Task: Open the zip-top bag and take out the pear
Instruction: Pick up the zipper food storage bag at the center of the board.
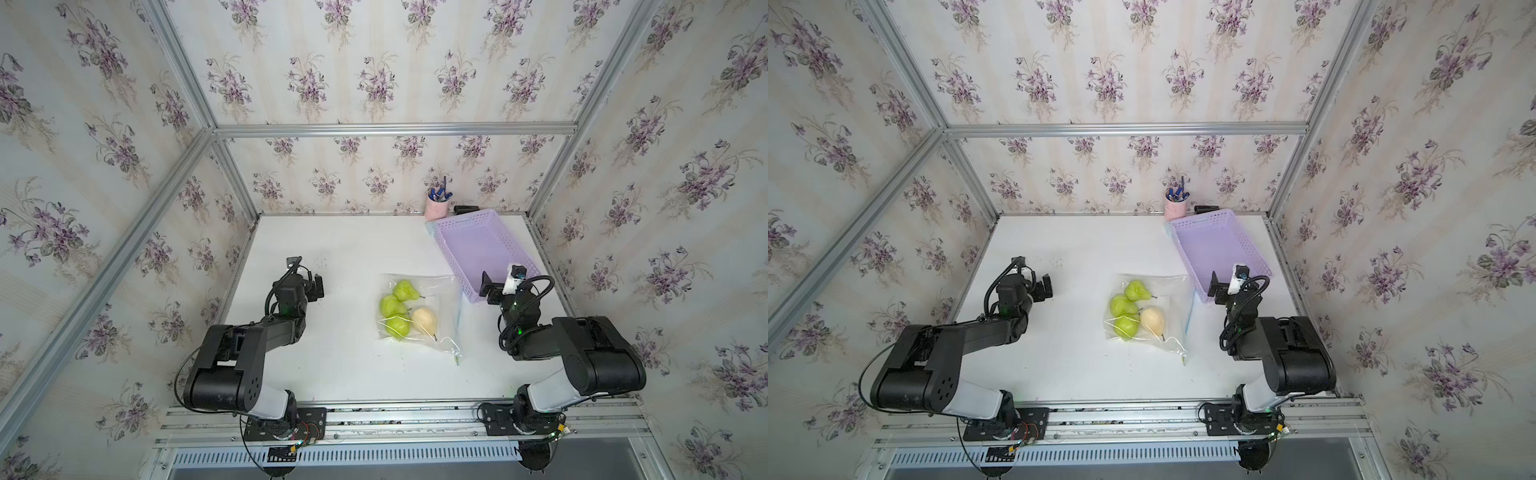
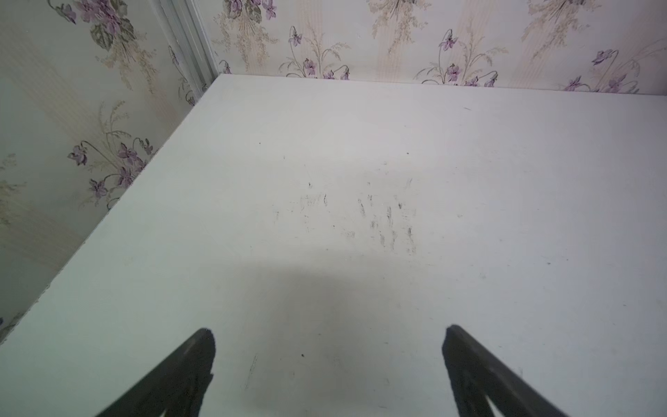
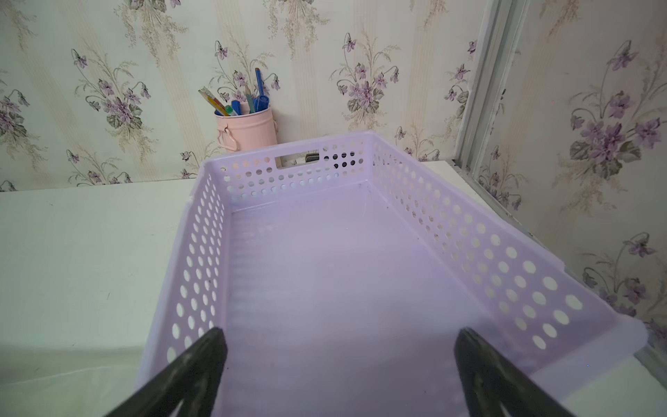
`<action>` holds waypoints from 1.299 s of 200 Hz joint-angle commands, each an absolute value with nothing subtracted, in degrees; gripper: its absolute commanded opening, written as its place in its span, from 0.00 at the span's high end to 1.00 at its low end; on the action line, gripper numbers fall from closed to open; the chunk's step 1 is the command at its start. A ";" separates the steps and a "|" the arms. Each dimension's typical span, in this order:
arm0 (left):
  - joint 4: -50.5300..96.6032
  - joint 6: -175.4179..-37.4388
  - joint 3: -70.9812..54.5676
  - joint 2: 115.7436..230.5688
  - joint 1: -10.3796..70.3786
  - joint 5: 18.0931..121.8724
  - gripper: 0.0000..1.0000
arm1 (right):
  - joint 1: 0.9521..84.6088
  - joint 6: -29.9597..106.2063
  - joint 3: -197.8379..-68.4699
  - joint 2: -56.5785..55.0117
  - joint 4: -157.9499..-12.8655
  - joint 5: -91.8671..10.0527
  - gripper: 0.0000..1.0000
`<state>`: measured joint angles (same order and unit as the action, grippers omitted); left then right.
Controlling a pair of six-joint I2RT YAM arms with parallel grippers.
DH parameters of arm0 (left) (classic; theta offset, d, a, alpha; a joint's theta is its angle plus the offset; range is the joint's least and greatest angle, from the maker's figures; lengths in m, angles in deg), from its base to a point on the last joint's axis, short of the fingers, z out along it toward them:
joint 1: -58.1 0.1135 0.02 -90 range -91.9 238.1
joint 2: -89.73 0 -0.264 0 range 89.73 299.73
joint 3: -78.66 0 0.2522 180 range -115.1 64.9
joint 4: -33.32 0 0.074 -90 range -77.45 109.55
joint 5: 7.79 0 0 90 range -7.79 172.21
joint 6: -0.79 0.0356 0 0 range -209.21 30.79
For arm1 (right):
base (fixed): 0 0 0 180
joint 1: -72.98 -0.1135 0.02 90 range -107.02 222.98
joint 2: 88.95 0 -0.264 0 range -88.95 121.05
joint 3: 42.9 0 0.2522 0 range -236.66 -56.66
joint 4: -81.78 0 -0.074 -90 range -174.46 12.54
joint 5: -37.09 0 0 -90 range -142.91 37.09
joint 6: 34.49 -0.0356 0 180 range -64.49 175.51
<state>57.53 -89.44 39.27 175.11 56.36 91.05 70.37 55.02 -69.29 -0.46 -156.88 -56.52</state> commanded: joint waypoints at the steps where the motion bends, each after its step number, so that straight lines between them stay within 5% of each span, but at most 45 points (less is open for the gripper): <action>1: 58.49 -88.96 38.91 175.21 56.43 90.74 0.00 | 70.35 54.94 -69.26 -0.44 -158.41 -56.86 0.00; 145: 58.33 -88.94 38.65 175.38 56.43 90.65 0.00 | 70.44 54.78 -69.28 -0.69 -158.01 -56.55 0.00; 162: 58.77 -87.30 39.12 173.74 57.00 86.66 0.00 | 69.47 55.40 -67.31 -11.30 -154.06 -58.98 0.00; 192: 28.93 -88.66 27.20 159.06 55.20 90.43 0.00 | 69.25 51.34 -74.89 -31.93 -125.93 -54.47 0.00; 210: 15.42 -93.27 17.94 157.81 55.20 82.70 0.00 | 69.48 34.43 -78.59 -35.56 -116.21 -56.71 0.00; 231: 2.57 -102.26 7.46 161.09 55.20 66.09 0.00 | 69.59 24.75 -82.31 -36.71 -107.69 -41.45 0.00; 244: 2.66 -104.75 6.91 162.82 54.23 51.08 0.00 | 68.27 19.97 -82.89 -36.79 -104.56 -33.85 0.03; 260: 5.22 -106.11 9.50 162.34 48.49 47.06 0.00 | 65.17 17.52 -84.74 -37.21 -95.09 -32.18 0.03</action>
<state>13.38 -100.28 7.97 162.17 53.65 66.18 68.12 28.74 -82.66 -36.55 -111.66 -42.84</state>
